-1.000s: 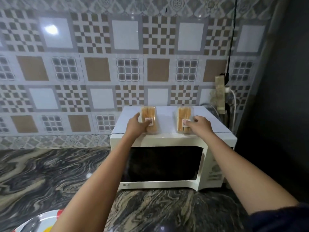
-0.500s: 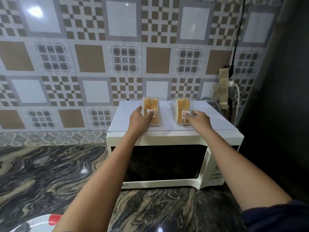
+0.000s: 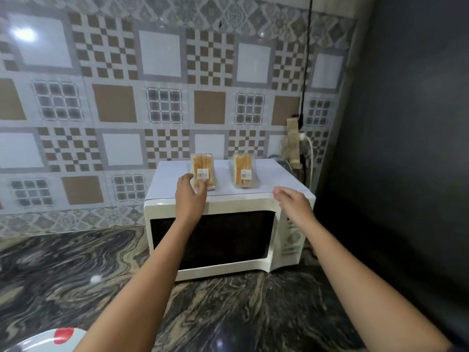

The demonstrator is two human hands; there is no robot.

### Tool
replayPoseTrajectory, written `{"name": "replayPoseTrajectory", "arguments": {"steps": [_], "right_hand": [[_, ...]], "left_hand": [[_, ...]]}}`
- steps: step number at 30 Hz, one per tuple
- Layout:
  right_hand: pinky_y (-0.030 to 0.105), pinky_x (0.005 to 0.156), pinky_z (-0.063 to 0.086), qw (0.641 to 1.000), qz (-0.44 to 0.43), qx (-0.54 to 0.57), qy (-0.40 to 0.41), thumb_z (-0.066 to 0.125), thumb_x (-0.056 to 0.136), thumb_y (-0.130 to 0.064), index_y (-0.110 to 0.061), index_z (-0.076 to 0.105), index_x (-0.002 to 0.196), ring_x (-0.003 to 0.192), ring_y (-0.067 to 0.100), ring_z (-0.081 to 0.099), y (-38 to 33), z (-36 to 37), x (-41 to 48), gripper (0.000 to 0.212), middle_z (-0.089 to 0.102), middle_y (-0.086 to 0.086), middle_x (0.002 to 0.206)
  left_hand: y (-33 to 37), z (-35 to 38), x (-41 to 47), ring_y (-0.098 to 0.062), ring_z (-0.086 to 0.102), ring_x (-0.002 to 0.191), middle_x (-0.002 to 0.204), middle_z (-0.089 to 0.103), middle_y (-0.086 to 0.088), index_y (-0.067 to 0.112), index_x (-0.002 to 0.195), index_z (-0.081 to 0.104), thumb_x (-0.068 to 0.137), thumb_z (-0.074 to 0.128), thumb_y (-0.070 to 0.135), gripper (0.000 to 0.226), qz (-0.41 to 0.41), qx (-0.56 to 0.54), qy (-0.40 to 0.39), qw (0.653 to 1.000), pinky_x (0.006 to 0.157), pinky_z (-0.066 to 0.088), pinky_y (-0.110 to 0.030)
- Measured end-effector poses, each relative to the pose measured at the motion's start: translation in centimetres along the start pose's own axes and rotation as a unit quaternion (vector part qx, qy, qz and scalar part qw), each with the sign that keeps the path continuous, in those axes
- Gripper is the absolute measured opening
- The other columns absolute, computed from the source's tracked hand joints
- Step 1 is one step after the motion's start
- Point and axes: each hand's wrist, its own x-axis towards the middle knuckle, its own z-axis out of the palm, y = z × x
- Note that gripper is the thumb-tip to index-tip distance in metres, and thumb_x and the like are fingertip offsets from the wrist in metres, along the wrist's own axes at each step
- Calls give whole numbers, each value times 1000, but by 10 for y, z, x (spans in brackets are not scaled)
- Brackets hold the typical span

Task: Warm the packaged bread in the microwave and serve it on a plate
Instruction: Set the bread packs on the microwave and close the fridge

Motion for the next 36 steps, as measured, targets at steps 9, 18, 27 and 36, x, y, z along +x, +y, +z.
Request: {"name": "replayPoseTrajectory", "arguments": {"steps": [9, 18, 27, 36], "right_hand": [[29, 93, 46, 983, -19, -45, 179, 49, 95, -19, -22, 69, 92, 102, 12, 61, 4, -141, -184, 21, 69, -3, 101], [19, 84, 41, 917, 52, -186, 349, 56, 91, -11, -10, 71, 92, 95, 12, 61, 28, -299, -425, 15, 69, 1, 95], [18, 78, 36, 812, 189, -209, 510, 55, 92, -12, -6, 68, 106, 91, 13, 55, 56, -432, -613, 20, 67, 8, 103], [27, 83, 43, 725, 240, -228, 604, 53, 93, -12, -8, 67, 109, 98, 18, 58, 92, -579, -692, 22, 66, 6, 107]], "left_hand": [[106, 48, -156, -17, 54, 109, 119, 60, -9, 6, 116, 57, 97, 45, 29, 32, 105, -79, -153, 980, 90, 42, -30], [211, 121, -379, -19, 59, 99, 104, 62, -7, 5, 111, 62, 94, 53, 25, 28, 186, -177, -323, 911, 89, 48, -30], [328, 186, -585, -24, 53, 116, 122, 58, -11, 4, 118, 58, 92, 55, 24, 34, 265, -213, -547, 765, 100, 38, -28], [456, 297, -718, -22, 45, 126, 133, 50, -10, 6, 127, 51, 94, 51, 27, 39, 329, -221, -645, 653, 101, 34, -28]]}}
